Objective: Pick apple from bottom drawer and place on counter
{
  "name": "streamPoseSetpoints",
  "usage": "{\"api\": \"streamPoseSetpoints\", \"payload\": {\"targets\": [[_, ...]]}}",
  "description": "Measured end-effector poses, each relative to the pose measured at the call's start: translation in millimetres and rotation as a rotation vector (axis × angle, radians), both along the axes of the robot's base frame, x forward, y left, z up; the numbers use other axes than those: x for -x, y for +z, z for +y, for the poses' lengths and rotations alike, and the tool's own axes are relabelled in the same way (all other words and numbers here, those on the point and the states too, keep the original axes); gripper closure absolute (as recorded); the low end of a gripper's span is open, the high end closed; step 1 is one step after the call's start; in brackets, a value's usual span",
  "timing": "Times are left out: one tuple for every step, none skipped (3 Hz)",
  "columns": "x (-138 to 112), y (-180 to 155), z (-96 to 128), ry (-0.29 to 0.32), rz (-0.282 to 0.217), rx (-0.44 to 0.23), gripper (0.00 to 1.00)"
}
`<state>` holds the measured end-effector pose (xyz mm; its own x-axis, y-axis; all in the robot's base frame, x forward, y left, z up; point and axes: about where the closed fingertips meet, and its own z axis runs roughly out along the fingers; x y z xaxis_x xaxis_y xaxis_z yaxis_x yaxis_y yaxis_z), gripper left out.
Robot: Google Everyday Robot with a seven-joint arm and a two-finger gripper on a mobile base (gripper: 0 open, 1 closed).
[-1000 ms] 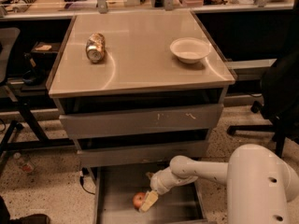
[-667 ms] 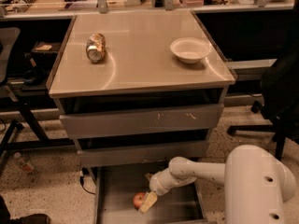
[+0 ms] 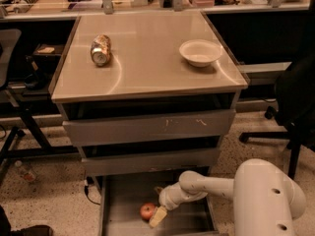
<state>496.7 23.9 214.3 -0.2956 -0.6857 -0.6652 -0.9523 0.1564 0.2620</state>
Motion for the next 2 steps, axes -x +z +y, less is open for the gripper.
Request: {"api": "streamPoseSetpoints", "payload": {"targets": [[-3.1,-16.3,1.1,-0.007,0.005,-0.008,0.00],[-8.4,-30.7,2.9,-0.013,0.006,-0.025,0.00]]}}
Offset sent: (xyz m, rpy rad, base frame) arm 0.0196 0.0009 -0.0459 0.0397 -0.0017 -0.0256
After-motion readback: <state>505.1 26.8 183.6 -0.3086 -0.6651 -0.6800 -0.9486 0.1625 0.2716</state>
